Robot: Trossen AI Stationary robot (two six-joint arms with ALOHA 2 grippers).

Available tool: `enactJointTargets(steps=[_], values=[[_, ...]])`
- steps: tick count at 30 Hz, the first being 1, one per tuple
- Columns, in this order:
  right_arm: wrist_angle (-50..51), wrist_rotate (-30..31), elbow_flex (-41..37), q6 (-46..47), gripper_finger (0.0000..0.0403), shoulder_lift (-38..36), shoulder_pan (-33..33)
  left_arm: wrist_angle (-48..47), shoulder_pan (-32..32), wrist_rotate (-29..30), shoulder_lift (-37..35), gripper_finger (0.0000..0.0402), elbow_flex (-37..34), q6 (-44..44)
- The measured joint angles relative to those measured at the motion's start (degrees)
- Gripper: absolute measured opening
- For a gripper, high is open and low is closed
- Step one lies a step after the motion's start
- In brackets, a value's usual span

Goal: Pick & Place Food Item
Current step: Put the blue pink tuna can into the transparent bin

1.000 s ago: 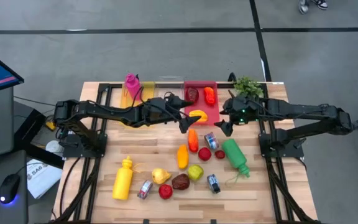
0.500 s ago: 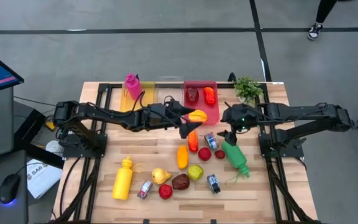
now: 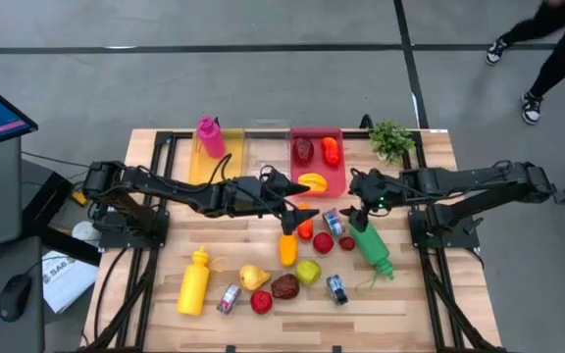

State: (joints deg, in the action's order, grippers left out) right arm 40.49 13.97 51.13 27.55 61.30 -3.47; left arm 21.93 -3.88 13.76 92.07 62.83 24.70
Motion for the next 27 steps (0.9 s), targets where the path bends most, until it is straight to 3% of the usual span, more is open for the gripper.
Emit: enactJointTargets(steps=[21,27], values=[[-0.2,2.4,0.0,21.4,0.0326,16.0,-0.7,-4.2,-0.3,-0.1,-0.5,0.0396,0.0,-4.9],[-0.5,2.4,0.0,23.5,0.0326,19.1,-0.7,-4.0,-0.2,0.0,-2.3,0.0396,0.0,-7.8]])
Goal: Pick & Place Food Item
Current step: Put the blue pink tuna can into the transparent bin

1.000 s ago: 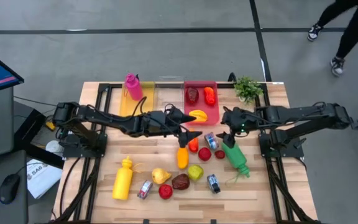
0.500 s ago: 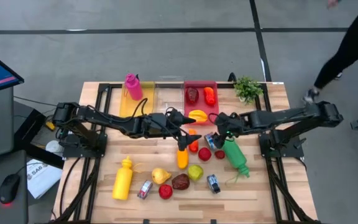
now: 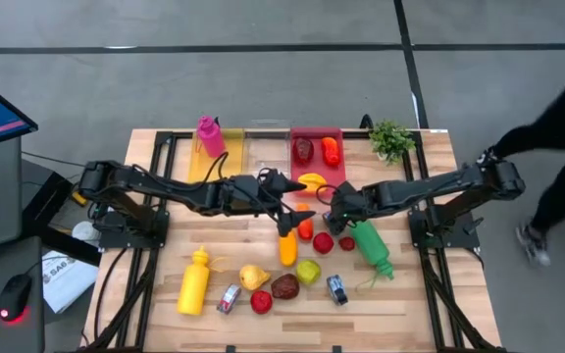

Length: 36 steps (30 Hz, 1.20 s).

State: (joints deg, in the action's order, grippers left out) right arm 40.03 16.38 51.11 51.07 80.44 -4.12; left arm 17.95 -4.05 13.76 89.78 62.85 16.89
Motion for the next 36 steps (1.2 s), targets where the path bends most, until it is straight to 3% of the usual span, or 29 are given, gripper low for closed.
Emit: enactJointTargets(steps=[11,25,36], values=[[-7.1,-1.6,0.0,0.0,0.0326,2.4,-0.8,-0.5,0.3,0.3,-3.1,0.0396,0.0,-3.1],[-7.2,-0.8,0.0,3.2,0.0326,2.8,-2.3,-4.1,0.4,1.5,-3.2,0.0396,0.0,-3.1],[-9.1,1.6,0.0,2.1,0.0326,13.1,-3.8,-5.1,0.4,1.7,-3.2,0.0396,0.0,-3.0]])
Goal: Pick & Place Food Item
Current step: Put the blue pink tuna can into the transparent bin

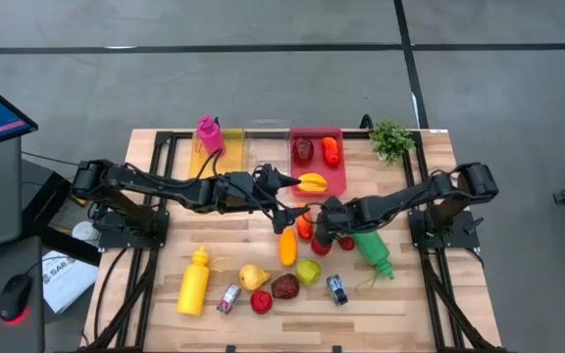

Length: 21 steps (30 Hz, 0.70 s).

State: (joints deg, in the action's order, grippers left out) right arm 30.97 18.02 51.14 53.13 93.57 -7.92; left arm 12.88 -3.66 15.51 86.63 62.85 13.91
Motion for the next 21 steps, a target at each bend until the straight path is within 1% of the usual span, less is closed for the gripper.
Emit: enactJointTargets(steps=[5,10,16,21], values=[[-1.7,0.1,0.0,-1.8,0.032,1.4,-0.1,-0.5,0.0,0.0,0.0,0.0396,0.0,0.0],[-2.0,0.3,0.0,-2.1,0.0294,1.4,0.3,-0.5,0.0,0.0,0.0,0.0396,0.0,0.0],[-1.9,0.2,0.0,-2.3,0.0248,1.4,0.6,-0.5,0.0,-0.1,0.0,0.0396,0.0,0.0],[-1.9,0.2,0.0,-2.7,0.0189,1.4,0.6,-0.5,0.0,-0.1,0.0,0.0396,0.0,0.0]])
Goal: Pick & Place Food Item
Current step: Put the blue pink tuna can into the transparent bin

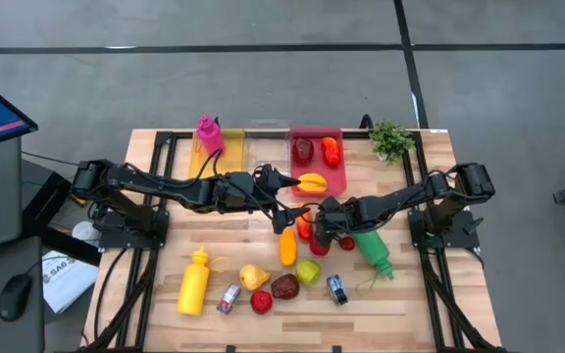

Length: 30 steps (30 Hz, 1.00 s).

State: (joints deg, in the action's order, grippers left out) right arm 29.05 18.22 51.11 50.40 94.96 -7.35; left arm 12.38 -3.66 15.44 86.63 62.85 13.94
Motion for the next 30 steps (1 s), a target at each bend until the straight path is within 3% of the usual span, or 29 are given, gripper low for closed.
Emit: enactJointTargets(steps=[2,17,30], values=[[0.0,0.0,0.0,0.0,0.0167,0.0,0.0,0.0,0.0,0.0,0.0,0.0396,0.0,0.0],[0.5,-0.2,0.0,-1.3,0.0167,-3.1,-0.5,0.0,0.0,-0.2,0.0,0.0396,0.0,0.0],[0.2,-0.3,0.0,-2.4,0.0167,-18.8,0.0,-0.3,0.4,0.0,-0.5,0.0396,0.0,0.1]])
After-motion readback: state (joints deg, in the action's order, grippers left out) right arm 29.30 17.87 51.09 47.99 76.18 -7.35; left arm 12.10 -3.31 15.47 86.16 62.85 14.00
